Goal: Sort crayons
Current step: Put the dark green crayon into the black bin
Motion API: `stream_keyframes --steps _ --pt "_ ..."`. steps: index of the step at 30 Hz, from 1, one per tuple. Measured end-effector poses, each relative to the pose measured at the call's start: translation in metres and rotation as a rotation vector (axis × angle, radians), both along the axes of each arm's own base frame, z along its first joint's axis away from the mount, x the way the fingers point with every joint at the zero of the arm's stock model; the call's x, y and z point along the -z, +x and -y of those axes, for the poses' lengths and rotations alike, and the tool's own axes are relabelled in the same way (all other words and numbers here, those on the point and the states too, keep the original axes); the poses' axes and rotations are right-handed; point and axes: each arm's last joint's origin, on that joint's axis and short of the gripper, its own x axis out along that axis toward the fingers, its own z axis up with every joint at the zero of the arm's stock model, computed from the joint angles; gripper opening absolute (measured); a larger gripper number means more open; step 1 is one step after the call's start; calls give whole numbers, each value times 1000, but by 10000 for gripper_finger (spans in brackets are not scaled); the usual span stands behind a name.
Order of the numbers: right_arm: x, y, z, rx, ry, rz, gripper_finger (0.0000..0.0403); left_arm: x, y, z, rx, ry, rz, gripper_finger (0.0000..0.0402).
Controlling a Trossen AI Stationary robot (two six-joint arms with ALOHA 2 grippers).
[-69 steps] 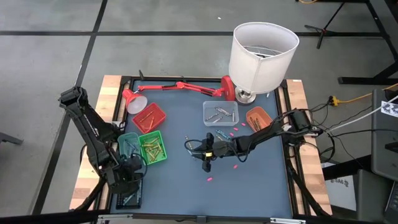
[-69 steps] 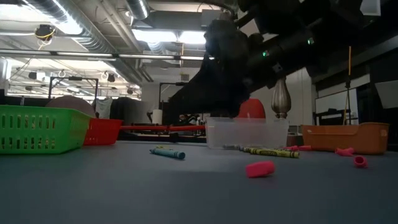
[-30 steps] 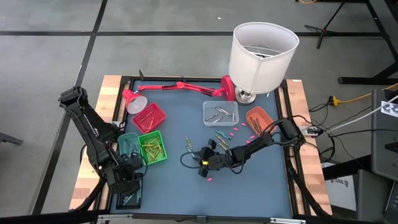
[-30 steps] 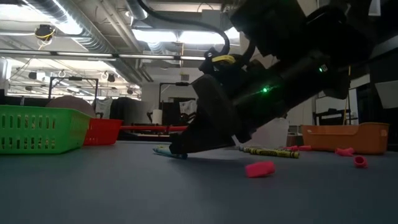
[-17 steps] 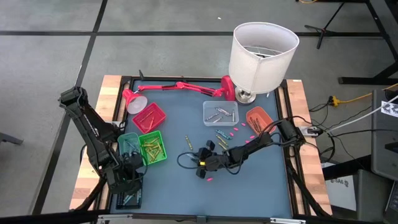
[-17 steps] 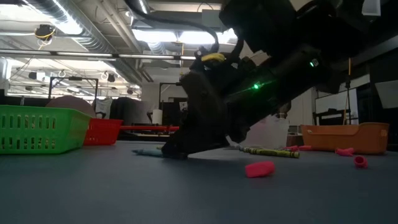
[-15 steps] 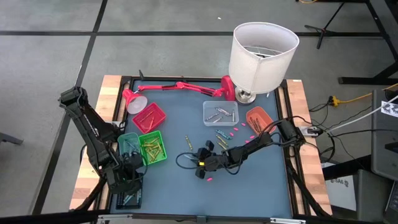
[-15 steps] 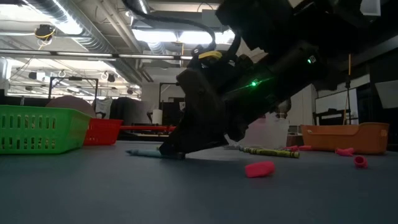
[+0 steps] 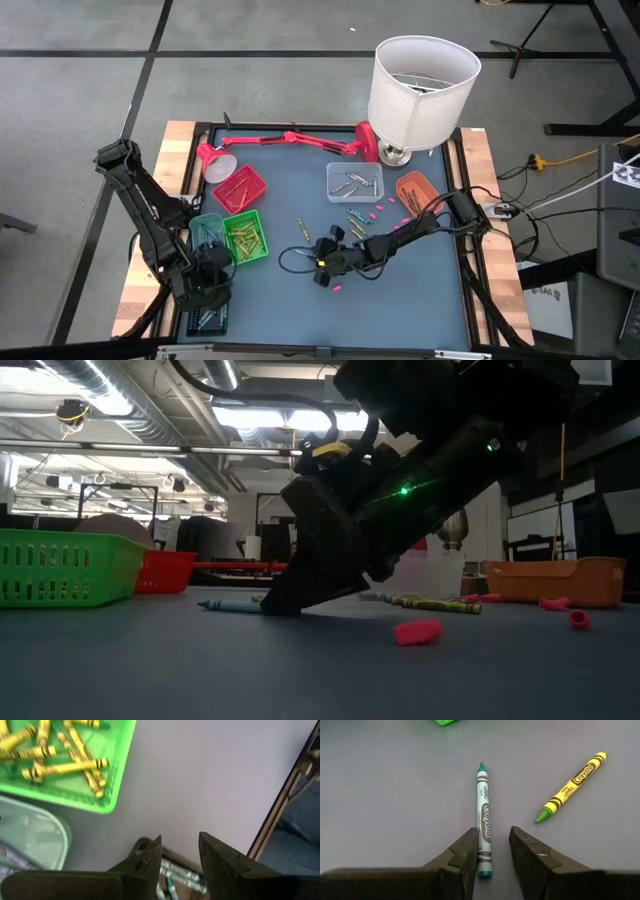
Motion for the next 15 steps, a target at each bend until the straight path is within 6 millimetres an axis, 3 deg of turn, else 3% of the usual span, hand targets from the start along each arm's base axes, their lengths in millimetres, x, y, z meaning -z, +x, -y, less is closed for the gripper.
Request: stream_keyframes --steps 6,15 --pt "0 0 0 -1 2 -3 106 -1 2 -2 -35 49 78 115" --pt "1 -1 0 5 -2 -5 25 -2 3 -2 -51 74 114 115"
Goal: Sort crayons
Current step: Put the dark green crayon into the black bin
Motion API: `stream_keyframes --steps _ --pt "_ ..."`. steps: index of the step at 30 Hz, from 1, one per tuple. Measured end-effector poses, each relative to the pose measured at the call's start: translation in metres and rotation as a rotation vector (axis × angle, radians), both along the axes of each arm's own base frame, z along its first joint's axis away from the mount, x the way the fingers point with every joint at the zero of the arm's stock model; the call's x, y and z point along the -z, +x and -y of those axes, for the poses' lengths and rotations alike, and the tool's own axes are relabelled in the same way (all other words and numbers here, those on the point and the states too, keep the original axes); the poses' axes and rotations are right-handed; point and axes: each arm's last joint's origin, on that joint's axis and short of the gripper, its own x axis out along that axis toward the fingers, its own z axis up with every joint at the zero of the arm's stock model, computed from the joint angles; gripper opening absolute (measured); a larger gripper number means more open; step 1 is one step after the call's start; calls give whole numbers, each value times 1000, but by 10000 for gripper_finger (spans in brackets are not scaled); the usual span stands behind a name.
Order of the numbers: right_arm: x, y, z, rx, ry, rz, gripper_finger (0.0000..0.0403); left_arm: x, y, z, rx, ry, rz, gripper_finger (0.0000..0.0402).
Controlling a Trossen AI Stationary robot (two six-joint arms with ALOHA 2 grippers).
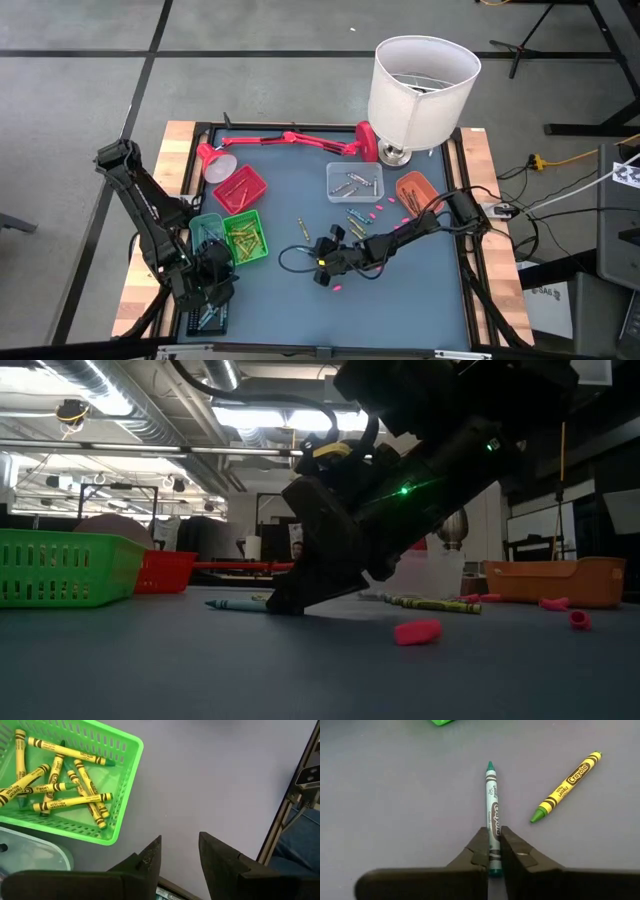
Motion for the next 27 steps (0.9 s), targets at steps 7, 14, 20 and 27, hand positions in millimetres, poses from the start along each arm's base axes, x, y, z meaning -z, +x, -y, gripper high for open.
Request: stream_keyframes --steps 7,14,20,27 --pt "0 0 0 1 -1 1 24 -1 1 -1 -28 43 63 115" --pt "-1 2 -1 -2 13 30 27 -3 3 -3 3 152 137 115" --pt "-9 10 -1 -25 48 146 27 -3 4 -4 48 220 158 115" --pt "-29 22 3 -82 96 357 28 -4 4 -4 78 254 163 115"
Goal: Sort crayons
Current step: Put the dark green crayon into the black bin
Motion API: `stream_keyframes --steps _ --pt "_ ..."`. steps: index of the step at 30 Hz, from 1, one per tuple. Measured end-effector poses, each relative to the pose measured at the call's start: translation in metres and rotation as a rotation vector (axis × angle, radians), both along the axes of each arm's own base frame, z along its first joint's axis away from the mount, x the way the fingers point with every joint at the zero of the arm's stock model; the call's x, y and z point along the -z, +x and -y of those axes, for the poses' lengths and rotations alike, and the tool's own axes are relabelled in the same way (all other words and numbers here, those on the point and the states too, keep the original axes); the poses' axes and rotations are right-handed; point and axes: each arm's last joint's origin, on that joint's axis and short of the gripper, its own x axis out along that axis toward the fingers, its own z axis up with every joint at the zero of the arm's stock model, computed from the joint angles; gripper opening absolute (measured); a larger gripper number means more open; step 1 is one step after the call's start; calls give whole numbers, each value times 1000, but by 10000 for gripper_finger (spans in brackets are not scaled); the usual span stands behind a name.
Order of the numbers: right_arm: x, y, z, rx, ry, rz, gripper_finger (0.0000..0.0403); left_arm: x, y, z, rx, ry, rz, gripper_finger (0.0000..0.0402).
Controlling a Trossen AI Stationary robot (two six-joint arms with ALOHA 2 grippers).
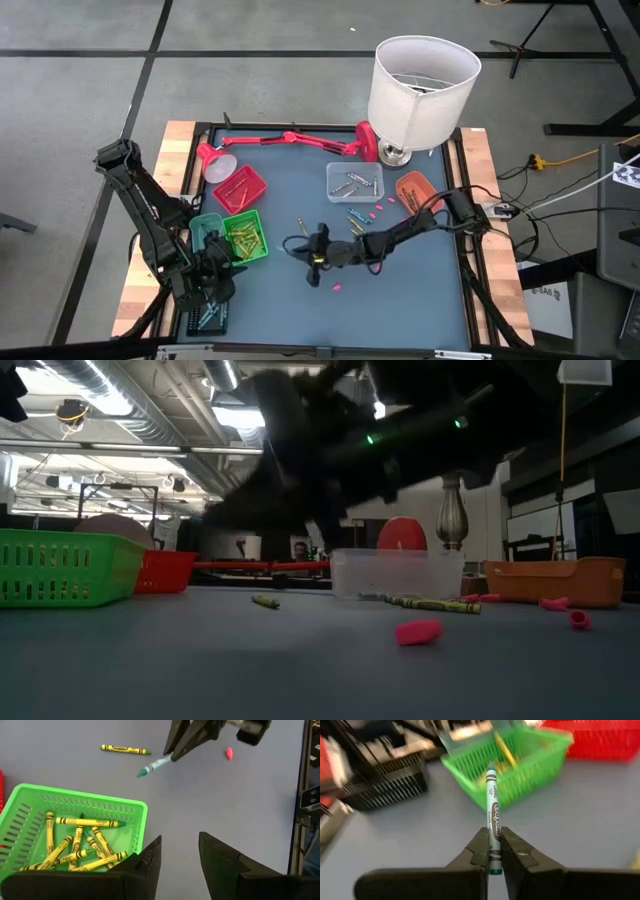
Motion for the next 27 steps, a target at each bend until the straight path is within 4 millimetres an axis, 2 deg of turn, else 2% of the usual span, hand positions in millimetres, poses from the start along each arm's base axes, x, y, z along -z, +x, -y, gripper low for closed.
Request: stream_keyframes --steps 8,13,22,27 --pt "-28 7 1 -103 -58 276 28 0 0 0 0 1 0 115" --pt "-38 8 2 -136 -100 379 28 0 0 0 -6 11 13 115" --pt "-43 8 1 -160 -127 426 28 -4 6 -7 -88 100 140 114" --pt "-44 7 1 -160 -125 438 28 -5 15 -14 -140 138 182 98"
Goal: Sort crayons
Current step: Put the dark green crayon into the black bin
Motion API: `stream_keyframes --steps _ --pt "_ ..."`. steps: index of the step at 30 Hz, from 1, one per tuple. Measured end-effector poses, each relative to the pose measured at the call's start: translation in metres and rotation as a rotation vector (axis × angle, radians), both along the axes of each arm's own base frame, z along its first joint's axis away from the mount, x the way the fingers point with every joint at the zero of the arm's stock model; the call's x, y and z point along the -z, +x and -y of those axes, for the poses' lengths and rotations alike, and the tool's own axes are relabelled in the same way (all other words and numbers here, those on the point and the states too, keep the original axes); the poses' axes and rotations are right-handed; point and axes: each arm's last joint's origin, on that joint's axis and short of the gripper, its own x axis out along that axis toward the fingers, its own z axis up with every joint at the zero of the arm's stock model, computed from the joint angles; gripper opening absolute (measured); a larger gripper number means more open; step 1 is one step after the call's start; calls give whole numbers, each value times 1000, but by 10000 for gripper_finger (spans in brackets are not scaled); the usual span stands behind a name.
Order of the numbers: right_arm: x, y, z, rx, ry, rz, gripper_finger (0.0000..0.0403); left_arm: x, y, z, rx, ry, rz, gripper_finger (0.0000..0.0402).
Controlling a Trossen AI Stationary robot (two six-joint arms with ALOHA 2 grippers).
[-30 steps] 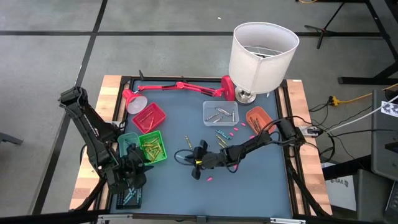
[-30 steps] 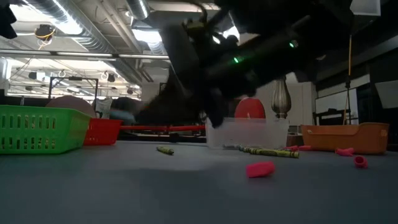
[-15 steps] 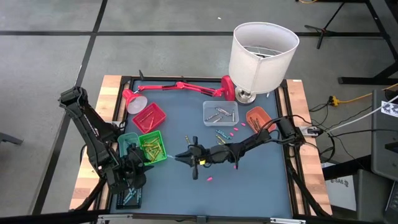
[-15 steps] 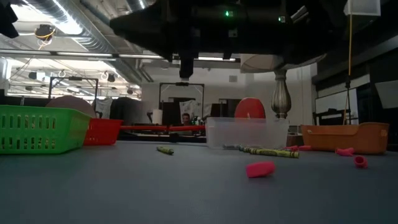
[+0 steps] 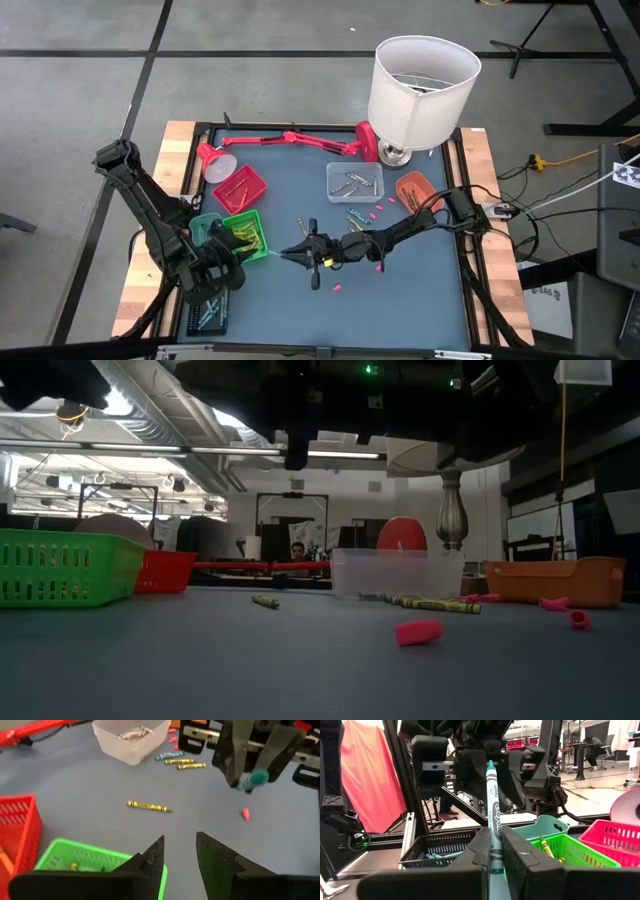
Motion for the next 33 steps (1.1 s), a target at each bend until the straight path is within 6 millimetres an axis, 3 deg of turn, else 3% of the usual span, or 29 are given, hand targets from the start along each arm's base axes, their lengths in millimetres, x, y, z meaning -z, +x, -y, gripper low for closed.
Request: stream_keyframes --steps 12,25,33 --pt "0 0 0 3 -24 5 28 -9 29 -2 173 74 -25 59" --pt "0 0 -1 -18 -54 10 28 -15 47 -5 338 75 -36 51" --pt "0 0 -1 -27 -80 13 28 -16 54 -12 313 52 -25 51"
